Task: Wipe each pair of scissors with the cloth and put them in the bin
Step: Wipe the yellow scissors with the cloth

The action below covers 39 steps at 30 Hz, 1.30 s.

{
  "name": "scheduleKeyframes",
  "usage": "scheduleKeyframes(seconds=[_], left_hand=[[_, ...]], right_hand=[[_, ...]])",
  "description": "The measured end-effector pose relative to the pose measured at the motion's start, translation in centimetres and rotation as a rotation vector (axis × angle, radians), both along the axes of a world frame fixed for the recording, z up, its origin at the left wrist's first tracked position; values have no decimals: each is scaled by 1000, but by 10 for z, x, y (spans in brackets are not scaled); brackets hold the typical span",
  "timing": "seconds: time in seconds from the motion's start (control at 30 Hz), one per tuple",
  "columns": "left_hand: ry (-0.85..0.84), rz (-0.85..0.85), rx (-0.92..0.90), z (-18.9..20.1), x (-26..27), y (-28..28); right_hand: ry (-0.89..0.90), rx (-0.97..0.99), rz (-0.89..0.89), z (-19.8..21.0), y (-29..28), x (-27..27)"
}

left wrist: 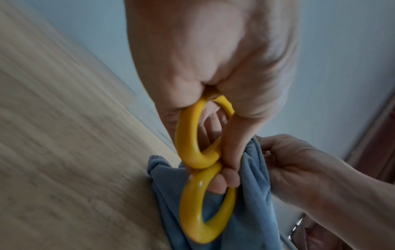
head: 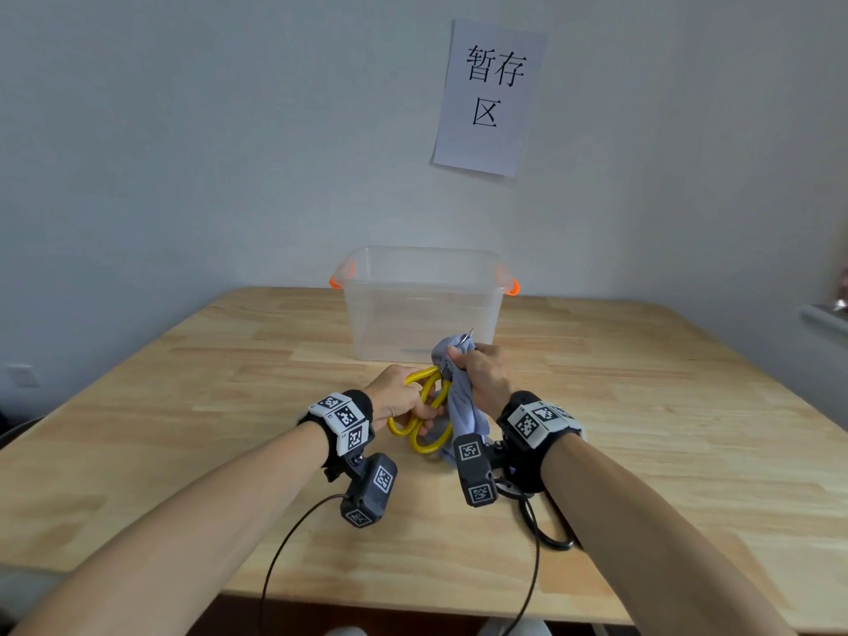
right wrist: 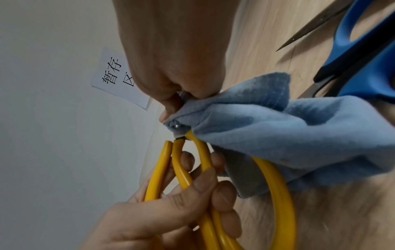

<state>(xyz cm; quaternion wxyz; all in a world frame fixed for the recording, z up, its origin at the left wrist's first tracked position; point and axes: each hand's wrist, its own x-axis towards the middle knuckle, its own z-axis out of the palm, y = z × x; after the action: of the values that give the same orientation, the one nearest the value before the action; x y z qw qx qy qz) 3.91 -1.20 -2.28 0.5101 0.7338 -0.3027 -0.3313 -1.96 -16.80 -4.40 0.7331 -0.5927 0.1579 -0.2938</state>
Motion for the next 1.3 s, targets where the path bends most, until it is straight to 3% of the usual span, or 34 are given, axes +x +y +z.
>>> scheduleKeyframes(seconds=[1.07,1.3], left_hand=[[75,-117,-4,-4,11,10],[99,-124,-4,-6,12,13]], right_hand=[[0,30,-13,-11,-10,13],[33,74,-87,-6,-10,16]])
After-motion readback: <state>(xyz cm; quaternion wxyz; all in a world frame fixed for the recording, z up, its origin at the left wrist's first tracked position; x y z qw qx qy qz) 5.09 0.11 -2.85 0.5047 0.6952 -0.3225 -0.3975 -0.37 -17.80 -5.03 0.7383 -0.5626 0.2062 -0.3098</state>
